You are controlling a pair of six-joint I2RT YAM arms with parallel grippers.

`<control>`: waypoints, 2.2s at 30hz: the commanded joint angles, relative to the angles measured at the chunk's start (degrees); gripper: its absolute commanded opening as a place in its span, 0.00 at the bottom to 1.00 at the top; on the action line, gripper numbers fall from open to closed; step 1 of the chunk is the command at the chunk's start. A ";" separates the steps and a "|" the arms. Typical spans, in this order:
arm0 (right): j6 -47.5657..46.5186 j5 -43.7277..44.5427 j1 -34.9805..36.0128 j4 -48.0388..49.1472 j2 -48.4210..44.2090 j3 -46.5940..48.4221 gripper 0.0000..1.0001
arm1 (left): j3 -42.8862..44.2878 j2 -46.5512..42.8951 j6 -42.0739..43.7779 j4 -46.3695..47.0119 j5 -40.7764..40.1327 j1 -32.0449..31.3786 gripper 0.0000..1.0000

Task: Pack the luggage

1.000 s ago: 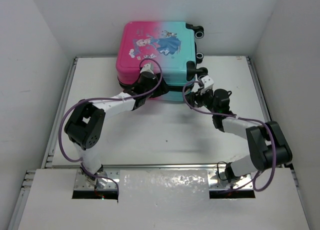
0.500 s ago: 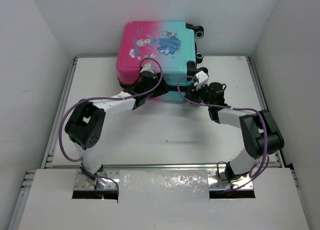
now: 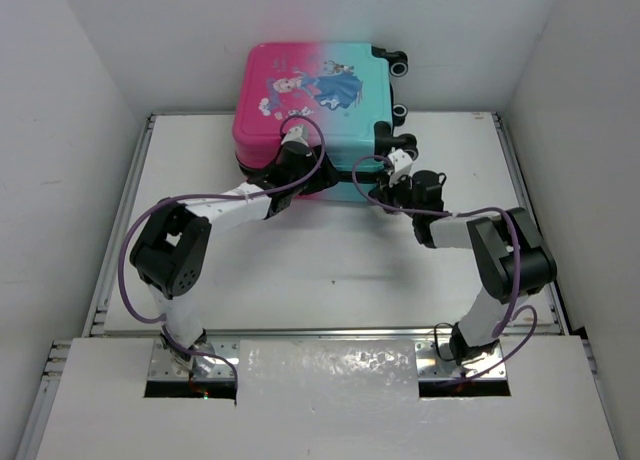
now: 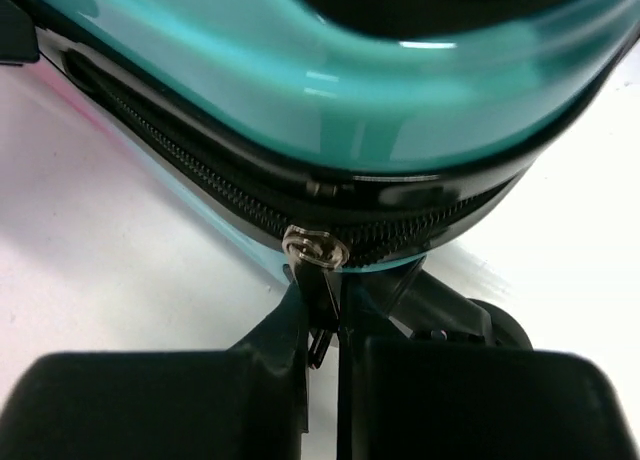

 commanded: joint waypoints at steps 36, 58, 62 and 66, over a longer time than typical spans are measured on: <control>11.27 -1.29 -16.98 10.67 13.94 21.48 0.00 | 2.55 7.53 -5.07 -0.11 -8.27 14.94 0.58; 15.32 -6.49 13.06 1.61 16.61 25.91 0.00 | -0.70 -20.24 0.11 -17.94 -7.94 3.78 1.00; 12.77 -5.87 22.27 0.56 15.90 25.73 0.00 | 0.62 -22.70 0.02 -21.90 -4.05 1.15 1.00; 17.24 -4.12 25.72 8.27 16.24 21.69 0.00 | -3.76 -29.10 -1.99 -26.64 -9.57 -0.09 1.00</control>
